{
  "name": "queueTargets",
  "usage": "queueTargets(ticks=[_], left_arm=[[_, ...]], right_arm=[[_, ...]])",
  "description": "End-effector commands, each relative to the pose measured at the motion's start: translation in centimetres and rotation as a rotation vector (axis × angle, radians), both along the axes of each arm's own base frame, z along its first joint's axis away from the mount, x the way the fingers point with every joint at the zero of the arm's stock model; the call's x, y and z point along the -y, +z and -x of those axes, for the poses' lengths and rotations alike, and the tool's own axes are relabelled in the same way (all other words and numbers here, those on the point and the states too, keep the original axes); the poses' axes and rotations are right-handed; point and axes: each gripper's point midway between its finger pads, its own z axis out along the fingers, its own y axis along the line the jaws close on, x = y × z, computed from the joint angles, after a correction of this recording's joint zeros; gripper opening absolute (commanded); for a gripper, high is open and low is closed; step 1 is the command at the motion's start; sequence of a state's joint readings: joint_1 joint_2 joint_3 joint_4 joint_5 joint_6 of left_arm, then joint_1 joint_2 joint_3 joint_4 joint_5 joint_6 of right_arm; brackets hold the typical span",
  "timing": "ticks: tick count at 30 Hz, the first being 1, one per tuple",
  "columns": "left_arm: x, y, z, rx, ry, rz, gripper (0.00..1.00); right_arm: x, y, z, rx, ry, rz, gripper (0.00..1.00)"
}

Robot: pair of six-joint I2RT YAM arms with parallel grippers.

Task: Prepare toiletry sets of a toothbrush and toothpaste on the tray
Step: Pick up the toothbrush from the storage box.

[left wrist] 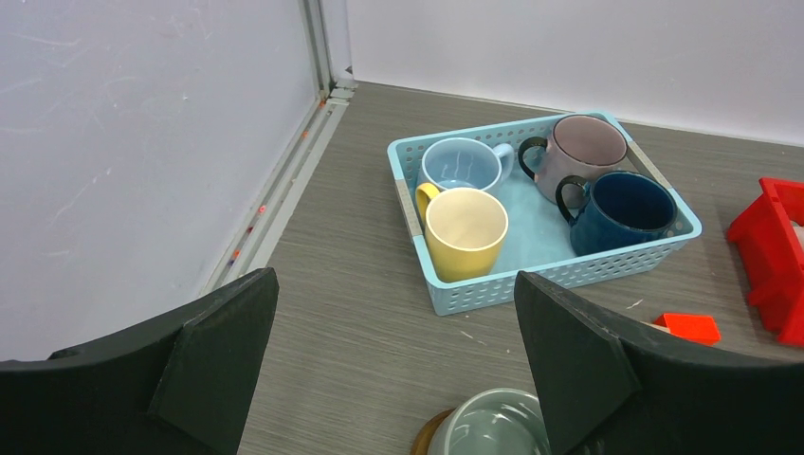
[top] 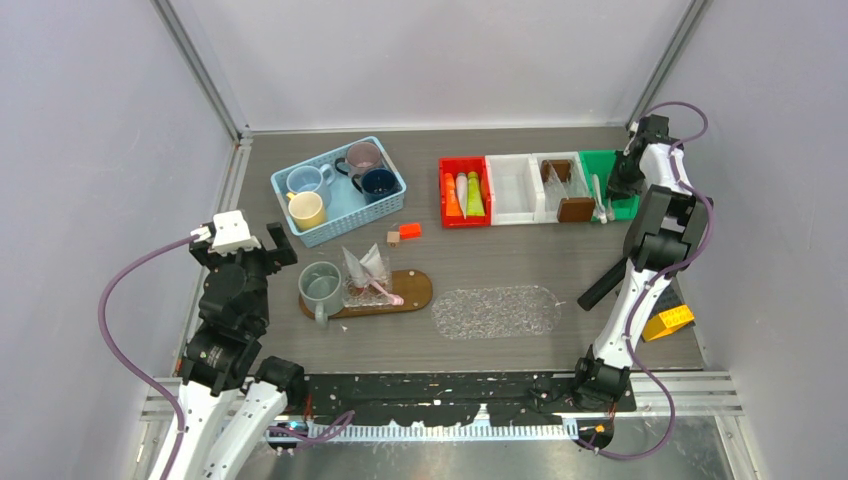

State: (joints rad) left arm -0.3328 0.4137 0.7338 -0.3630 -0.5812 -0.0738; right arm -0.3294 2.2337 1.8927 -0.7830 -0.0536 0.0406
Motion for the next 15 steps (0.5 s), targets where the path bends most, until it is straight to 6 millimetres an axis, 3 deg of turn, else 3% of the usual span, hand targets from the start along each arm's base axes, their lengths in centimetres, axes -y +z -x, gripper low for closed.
queueTargets(ticks=[1, 10, 15], left_arm=[[0.4, 0.8, -0.4, 0.037, -0.014, 0.009, 1.00], [0.5, 0.5, -0.6, 0.025, -0.015, 0.003, 0.99], [0.5, 0.4, -0.8, 0.017, -0.015, -0.001, 0.99]], right_arm=[[0.8, 4.5, -1.5, 0.110, -0.016, 0.042, 0.19], [0.7, 2.7, -1.5, 0.077, -0.007, 0.026, 0.19], [0.7, 3.0, -1.6, 0.084, -0.007, 0.026, 0.04]])
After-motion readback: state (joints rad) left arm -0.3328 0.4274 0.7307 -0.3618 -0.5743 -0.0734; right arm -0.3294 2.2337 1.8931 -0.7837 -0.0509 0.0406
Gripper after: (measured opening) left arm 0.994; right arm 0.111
